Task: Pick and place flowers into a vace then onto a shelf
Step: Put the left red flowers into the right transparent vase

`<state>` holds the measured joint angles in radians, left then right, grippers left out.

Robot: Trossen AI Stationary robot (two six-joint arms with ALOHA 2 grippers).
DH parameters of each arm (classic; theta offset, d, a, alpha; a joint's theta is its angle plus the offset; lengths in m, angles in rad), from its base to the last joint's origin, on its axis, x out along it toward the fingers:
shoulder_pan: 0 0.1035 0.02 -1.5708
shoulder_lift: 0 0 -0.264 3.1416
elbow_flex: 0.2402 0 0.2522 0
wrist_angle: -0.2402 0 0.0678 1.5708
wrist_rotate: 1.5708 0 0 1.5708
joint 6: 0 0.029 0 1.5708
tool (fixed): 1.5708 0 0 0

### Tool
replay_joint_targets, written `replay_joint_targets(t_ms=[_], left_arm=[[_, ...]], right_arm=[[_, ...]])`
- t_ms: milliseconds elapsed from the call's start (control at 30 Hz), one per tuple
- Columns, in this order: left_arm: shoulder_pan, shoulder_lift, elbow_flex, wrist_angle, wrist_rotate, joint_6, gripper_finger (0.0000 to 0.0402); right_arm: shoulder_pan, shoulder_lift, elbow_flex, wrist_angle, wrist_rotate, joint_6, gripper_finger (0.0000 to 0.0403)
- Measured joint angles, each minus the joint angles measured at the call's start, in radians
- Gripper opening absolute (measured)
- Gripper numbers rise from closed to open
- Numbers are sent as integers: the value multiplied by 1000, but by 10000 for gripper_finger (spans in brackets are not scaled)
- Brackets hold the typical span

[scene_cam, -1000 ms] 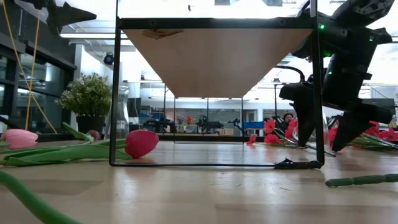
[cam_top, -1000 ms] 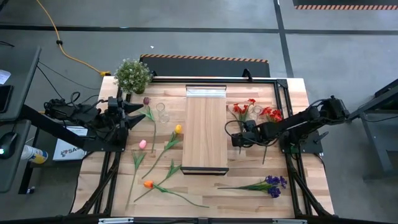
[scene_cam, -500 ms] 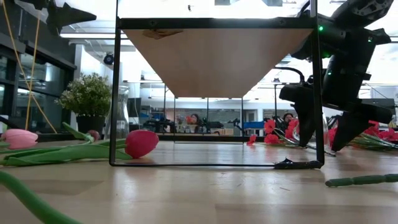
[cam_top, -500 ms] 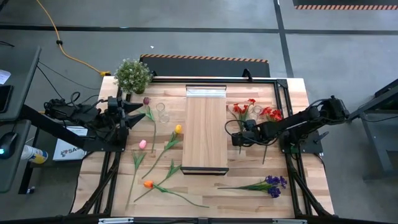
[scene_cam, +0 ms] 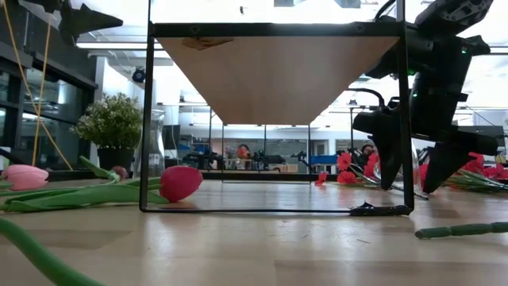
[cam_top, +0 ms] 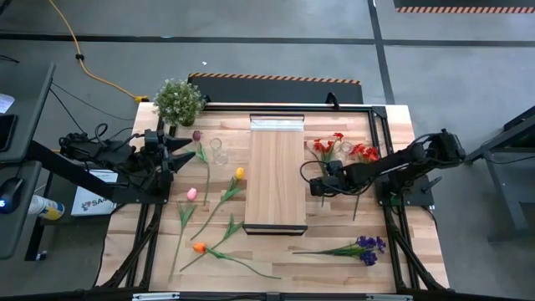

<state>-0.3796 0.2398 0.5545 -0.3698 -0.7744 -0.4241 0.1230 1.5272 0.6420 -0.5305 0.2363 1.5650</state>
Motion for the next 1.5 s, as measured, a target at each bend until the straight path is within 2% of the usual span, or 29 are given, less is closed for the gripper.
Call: replay_joint_targets(t_ms=[300,433,1100,1500], left_arm=[[0,0,0,0,-29,0,326],[0,0,0,0,-31,0,326],[0,0,0,0,-32,0,326],[0,0,0,0,-31,0,326]], right_arm=[[0,0,5,-9,-5,2,312],[0,0,5,-19,-13,6,295],[2,-1,5,-16,-51,10,98],[2,-1,5,30,-50,8,8]])
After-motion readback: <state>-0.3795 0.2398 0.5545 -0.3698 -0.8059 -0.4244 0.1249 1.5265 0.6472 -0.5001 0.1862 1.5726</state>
